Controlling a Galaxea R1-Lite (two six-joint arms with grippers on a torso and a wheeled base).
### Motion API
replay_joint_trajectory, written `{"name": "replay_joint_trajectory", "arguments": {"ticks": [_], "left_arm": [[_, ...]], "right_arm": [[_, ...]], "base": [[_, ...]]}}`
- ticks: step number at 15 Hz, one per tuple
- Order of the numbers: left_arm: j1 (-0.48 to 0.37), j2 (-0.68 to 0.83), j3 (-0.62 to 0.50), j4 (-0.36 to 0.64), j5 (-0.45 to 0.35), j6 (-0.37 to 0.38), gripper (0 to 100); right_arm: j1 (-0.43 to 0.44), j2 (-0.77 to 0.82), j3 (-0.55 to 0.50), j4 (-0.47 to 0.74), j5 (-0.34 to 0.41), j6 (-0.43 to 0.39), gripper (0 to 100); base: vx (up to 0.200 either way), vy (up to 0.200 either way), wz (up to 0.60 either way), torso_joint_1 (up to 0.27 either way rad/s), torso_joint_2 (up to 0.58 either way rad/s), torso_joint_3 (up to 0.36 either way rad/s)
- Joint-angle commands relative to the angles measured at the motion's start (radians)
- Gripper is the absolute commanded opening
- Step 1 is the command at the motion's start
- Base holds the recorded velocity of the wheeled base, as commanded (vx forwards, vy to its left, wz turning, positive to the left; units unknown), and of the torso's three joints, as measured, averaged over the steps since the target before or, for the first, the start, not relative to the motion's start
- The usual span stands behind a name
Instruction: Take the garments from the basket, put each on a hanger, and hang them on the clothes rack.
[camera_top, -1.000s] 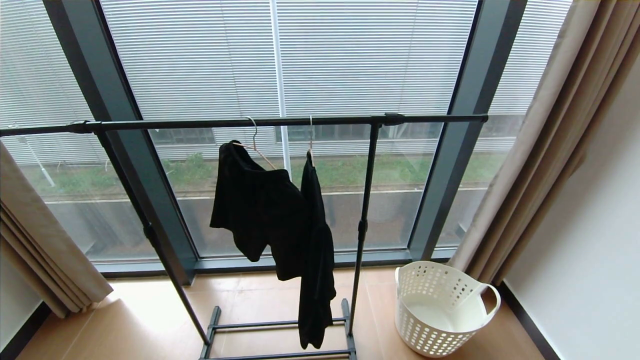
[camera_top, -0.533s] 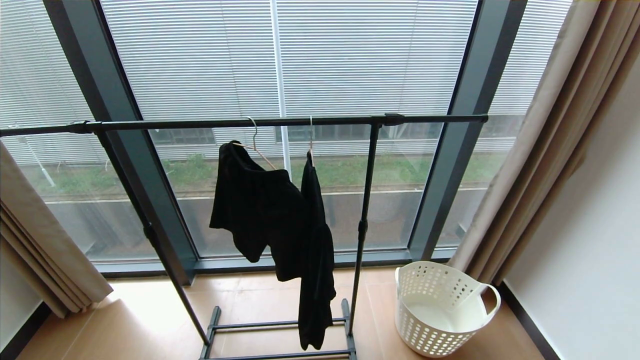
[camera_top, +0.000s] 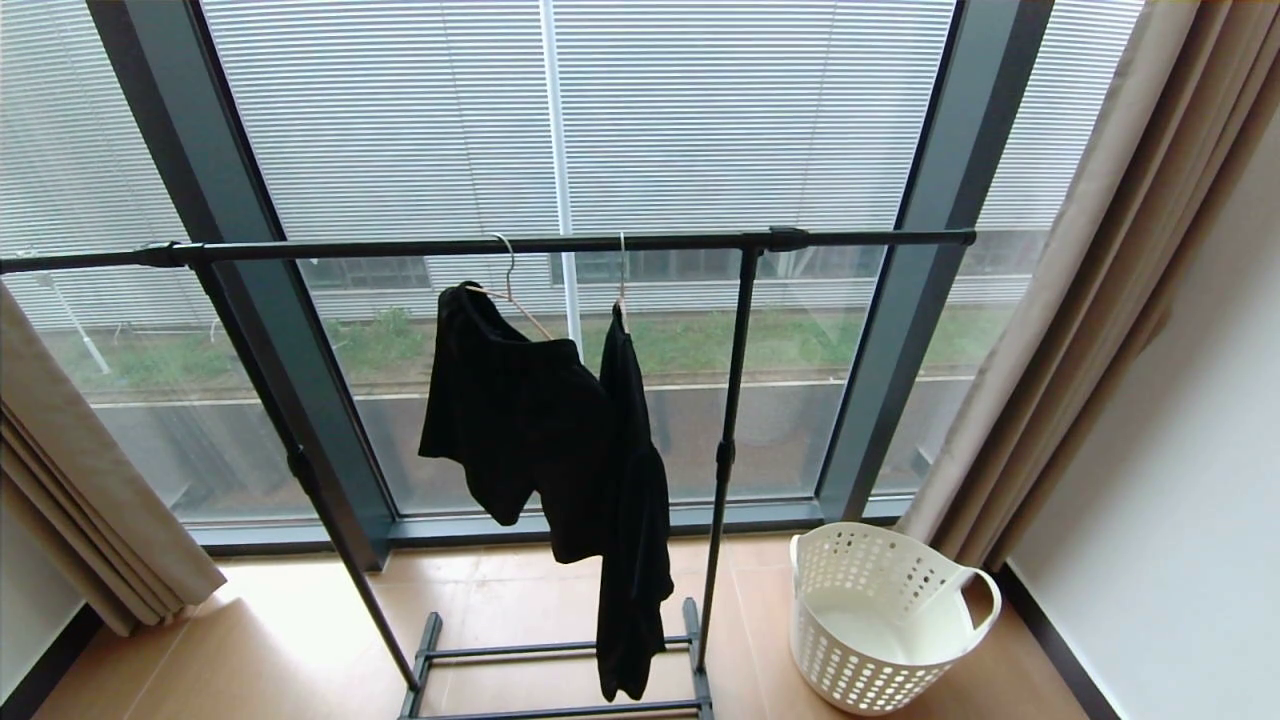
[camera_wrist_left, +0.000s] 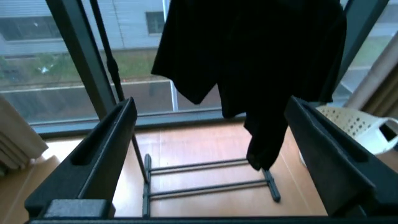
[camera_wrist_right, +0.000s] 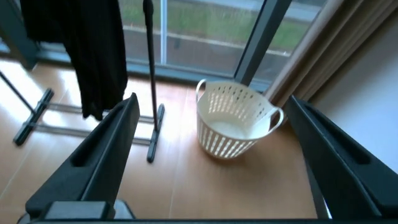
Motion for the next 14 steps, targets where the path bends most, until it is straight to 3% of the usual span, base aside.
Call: {"name": "replay_joint_trajectory", "arguments": {"ticks": [1, 5, 8, 9, 10, 11, 13, 14], "left_arm": [[0.001, -0.025, 0.000, 0.001, 0.007, 0.000, 100], [0.012, 0.004, 0.000, 0.004, 0.015, 0.011, 100], [0.074, 0.066, 0.000, 0.004, 0.016, 0.011, 100], [0.289, 0.093, 0.000, 0.004, -0.028, 0.017, 100], [0.317, 0.049, 0.000, -0.004, -0.093, 0.016, 100], [0.309, -0.031, 0.000, -0.010, -0.142, 0.017, 100], [0.309, -0.030, 0.000, 0.007, -0.149, -0.066, 100], [0.308, -0.030, 0.000, 0.007, -0.152, -0.067, 100]], "right_arm": [[0.000, -0.010, 0.002, 0.000, 0.001, 0.000, 100], [0.000, -0.010, -0.002, 0.008, 0.005, -0.001, 100], [0.000, -0.010, -0.002, 0.008, 0.007, -0.001, 100], [0.000, -0.010, -0.002, 0.009, -0.001, -0.001, 100], [0.000, -0.010, -0.002, 0.008, 0.001, -0.001, 100], [0.000, -0.012, -0.002, 0.006, 0.004, -0.001, 100], [0.000, -0.012, 0.002, -0.002, 0.007, 0.000, 100], [0.000, -0.012, 0.002, -0.003, 0.004, 0.010, 100]], "base": [[0.000, 0.000, 0.00, 0.000, 0.00, 0.000], [0.000, 0.000, 0.00, 0.000, 0.00, 0.000], [0.000, 0.000, 0.00, 0.000, 0.00, 0.000], [0.000, 0.000, 0.00, 0.000, 0.00, 0.000], [0.000, 0.000, 0.00, 0.000, 0.00, 0.000], [0.000, 0.000, 0.00, 0.000, 0.00, 0.000], [0.000, 0.000, 0.00, 0.000, 0.00, 0.000], [0.000, 0.000, 0.00, 0.000, 0.00, 0.000]]}}
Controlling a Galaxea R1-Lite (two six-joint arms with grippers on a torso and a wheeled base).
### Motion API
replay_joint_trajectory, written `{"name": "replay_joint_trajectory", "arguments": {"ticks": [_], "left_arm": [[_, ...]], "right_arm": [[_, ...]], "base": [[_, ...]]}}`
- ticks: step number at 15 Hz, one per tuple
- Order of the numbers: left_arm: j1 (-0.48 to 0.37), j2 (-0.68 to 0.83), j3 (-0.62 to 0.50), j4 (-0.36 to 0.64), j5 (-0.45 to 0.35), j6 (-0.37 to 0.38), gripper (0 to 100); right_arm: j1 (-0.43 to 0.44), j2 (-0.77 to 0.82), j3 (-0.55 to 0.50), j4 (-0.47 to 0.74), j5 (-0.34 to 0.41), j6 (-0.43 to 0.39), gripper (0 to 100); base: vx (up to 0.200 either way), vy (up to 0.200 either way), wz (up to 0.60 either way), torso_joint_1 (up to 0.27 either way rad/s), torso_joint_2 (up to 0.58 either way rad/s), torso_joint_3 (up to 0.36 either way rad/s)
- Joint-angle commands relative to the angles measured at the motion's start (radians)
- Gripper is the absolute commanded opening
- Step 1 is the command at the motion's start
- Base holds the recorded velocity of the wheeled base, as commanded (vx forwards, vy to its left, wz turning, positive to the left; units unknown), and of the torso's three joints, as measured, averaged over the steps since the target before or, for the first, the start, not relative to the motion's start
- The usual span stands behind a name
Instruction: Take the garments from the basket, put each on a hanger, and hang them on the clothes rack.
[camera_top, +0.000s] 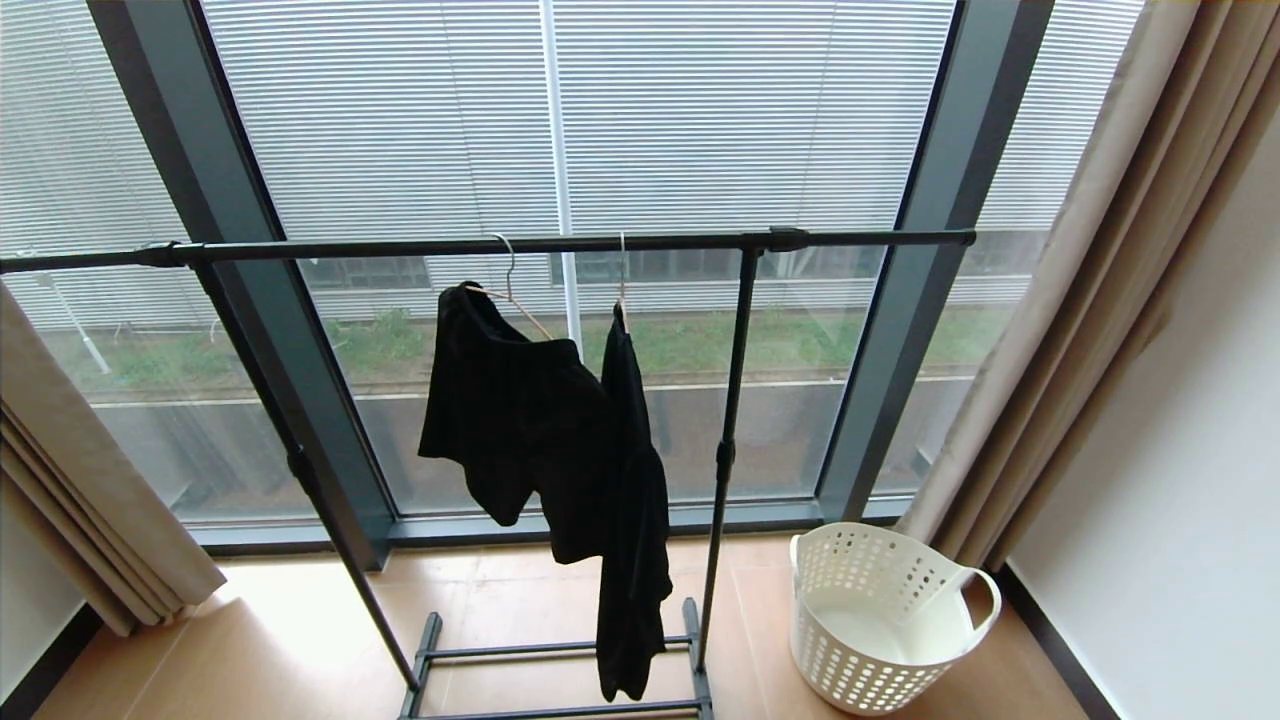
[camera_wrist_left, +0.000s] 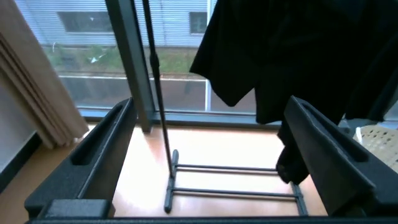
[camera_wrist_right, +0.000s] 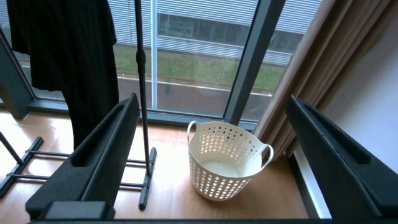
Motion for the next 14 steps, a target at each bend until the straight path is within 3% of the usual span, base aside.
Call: {"name": "replay_joint_trajectory", "arguments": {"ticks": [1, 3, 5, 7, 14], "left_arm": [[0.009, -0.027, 0.000, 0.000, -0.003, -0.003, 100], [0.005, -0.026, 0.000, 0.000, -0.019, 0.003, 100], [0.005, -0.026, 0.000, 0.009, -0.126, 0.043, 100], [0.005, -0.026, 0.000, 0.017, -0.130, 0.041, 100], [0.005, -0.026, 0.000, 0.017, -0.114, 0.038, 100]], "right_arm": [[0.000, 0.002, 0.001, 0.000, -0.004, 0.010, 100], [0.000, 0.000, 0.001, 0.000, -0.019, 0.063, 100], [0.000, 0.002, 0.004, -0.011, -0.013, 0.053, 100], [0.005, 0.000, 0.001, -0.002, 0.067, 0.004, 100], [0.005, 0.000, 0.001, -0.004, 0.062, 0.012, 100]], "base": [[0.000, 0.000, 0.00, 0.000, 0.00, 0.000], [0.000, 0.000, 0.00, 0.000, 0.00, 0.000], [0.000, 0.000, 0.00, 0.000, 0.00, 0.000], [0.000, 0.000, 0.00, 0.000, 0.00, 0.000], [0.000, 0.000, 0.00, 0.000, 0.00, 0.000]]}}
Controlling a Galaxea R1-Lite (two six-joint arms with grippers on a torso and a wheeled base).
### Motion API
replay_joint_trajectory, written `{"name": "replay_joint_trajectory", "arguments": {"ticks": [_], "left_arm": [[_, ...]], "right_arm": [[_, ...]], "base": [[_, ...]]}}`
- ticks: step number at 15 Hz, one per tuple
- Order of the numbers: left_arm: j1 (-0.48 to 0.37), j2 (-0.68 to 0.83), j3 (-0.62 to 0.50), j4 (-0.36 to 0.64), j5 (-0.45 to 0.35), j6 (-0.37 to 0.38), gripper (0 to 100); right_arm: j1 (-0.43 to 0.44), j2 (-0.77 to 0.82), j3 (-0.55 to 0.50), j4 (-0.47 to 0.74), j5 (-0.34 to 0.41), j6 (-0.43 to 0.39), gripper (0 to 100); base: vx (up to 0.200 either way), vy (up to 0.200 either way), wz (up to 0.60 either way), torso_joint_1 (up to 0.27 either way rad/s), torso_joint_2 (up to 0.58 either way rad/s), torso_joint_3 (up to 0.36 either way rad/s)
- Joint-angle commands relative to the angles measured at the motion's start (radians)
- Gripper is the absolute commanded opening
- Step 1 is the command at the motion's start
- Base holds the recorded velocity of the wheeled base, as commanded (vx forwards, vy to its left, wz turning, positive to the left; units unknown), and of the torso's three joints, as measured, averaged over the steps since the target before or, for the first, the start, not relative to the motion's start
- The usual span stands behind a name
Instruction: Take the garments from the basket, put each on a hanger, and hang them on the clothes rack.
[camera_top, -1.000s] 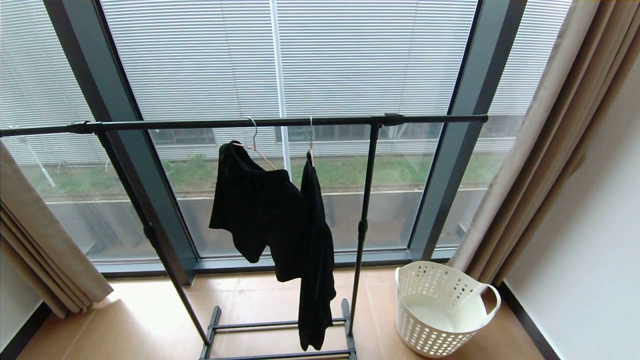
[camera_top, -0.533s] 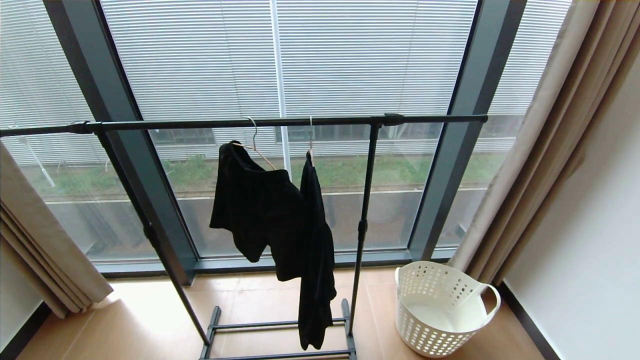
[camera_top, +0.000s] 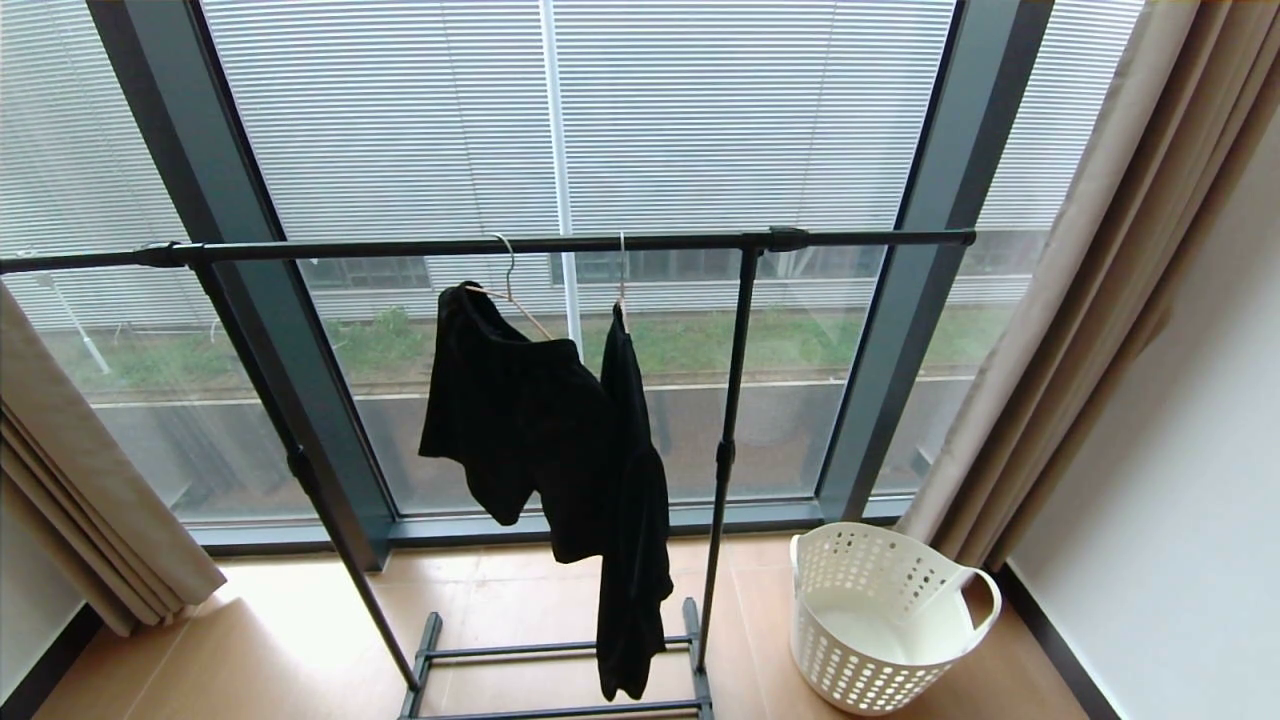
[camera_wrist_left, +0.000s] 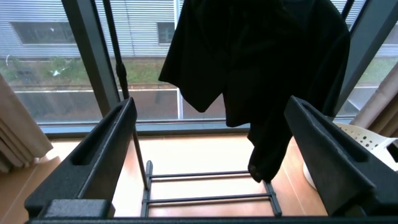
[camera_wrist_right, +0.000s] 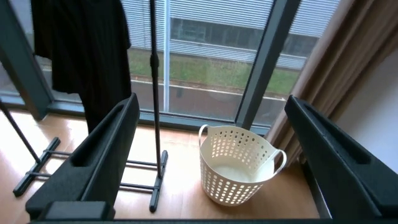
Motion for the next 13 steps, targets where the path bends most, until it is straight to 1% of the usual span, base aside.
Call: {"name": "replay_joint_trajectory", "arguments": {"ticks": [1, 13], "left_arm": [[0.000, 0.000, 0.000, 0.000, 0.000, -0.001, 100], [0.000, 0.000, 0.000, 0.000, 0.000, -0.001, 100]], "right_arm": [[0.000, 0.003, 0.000, 0.000, 0.001, -0.004, 100], [0.000, 0.003, 0.000, 0.003, 0.001, -0.007, 100]], "base": [[0.000, 0.000, 0.00, 0.000, 0.00, 0.000], [0.000, 0.000, 0.00, 0.000, 0.00, 0.000]]}}
